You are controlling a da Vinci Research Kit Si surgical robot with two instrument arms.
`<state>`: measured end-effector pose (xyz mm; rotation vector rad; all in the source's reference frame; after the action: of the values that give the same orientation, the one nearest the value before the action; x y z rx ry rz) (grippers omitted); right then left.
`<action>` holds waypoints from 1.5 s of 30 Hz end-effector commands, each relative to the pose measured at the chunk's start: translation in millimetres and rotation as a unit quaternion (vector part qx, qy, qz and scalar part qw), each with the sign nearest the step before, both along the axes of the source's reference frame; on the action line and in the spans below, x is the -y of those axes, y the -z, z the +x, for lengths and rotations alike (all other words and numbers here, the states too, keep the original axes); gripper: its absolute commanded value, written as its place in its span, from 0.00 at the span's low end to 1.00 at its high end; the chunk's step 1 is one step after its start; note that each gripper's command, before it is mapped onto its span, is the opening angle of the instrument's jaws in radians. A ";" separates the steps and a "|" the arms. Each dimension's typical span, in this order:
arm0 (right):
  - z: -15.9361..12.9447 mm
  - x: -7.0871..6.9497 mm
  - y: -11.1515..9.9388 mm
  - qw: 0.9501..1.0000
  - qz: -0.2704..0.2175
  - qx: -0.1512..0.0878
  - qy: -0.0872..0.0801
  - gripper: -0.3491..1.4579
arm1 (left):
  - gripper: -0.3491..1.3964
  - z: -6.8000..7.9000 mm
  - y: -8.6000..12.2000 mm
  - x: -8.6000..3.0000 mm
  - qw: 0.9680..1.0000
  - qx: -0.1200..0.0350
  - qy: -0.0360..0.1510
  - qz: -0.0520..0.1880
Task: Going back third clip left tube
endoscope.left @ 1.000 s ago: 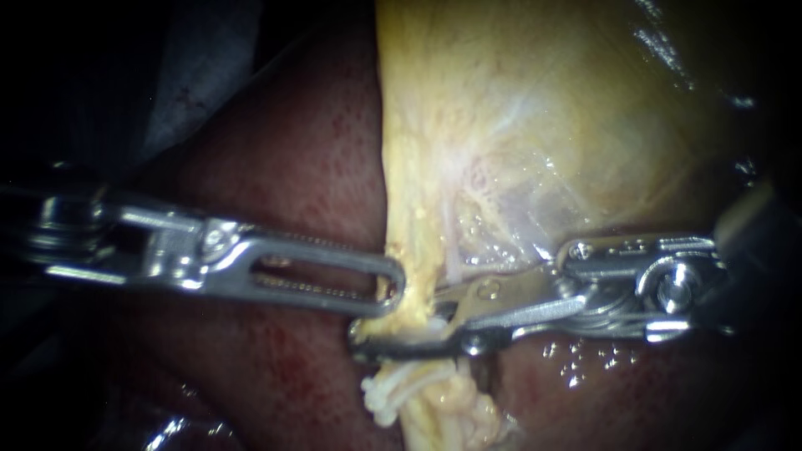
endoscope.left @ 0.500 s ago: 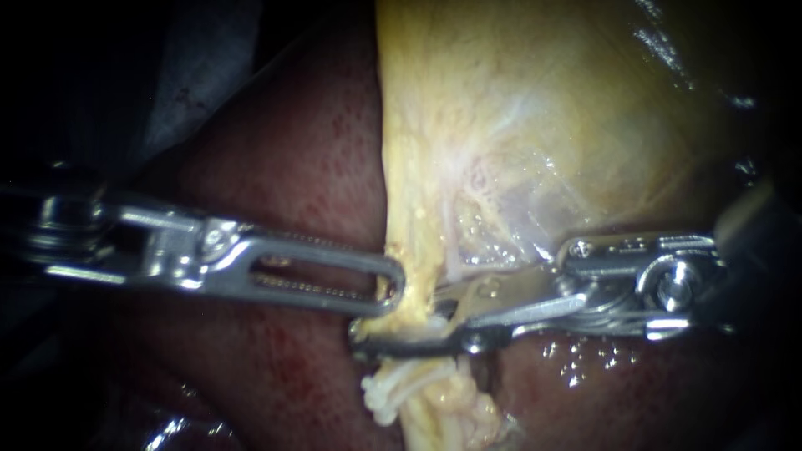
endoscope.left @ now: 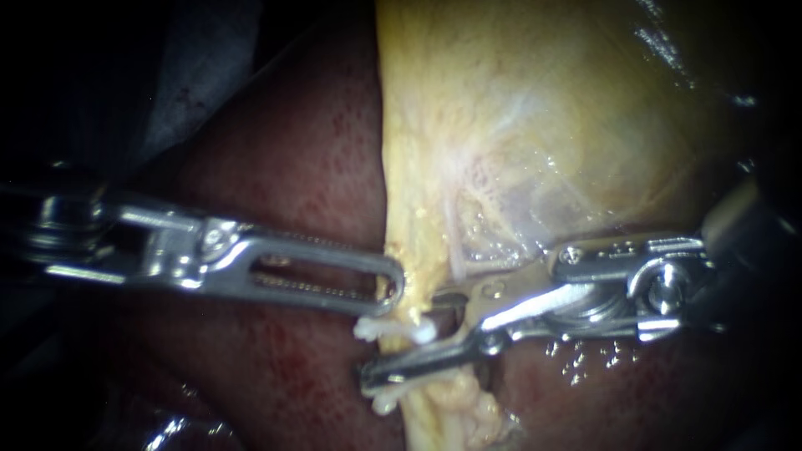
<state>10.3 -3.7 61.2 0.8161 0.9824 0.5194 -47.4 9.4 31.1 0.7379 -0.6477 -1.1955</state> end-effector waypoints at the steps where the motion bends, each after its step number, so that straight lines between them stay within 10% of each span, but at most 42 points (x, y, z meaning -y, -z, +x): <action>1: 0.0 0.0 0.0 1.000 0.000 0.000 0.000 0.44 | 0.00 0.0 0.0 0.0 1.000 0.000 0.000 0.000; 45: -5.6 -2.2 2.6 1.000 -0.003 -0.004 -0.006 0.46 | 0.00 0.1 -0.1 -0.1 1.000 0.000 0.000 0.000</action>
<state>4.3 -1.1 58.3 0.8036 0.9984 0.5232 -47.2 9.5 31.2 0.7376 -0.6478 -1.1947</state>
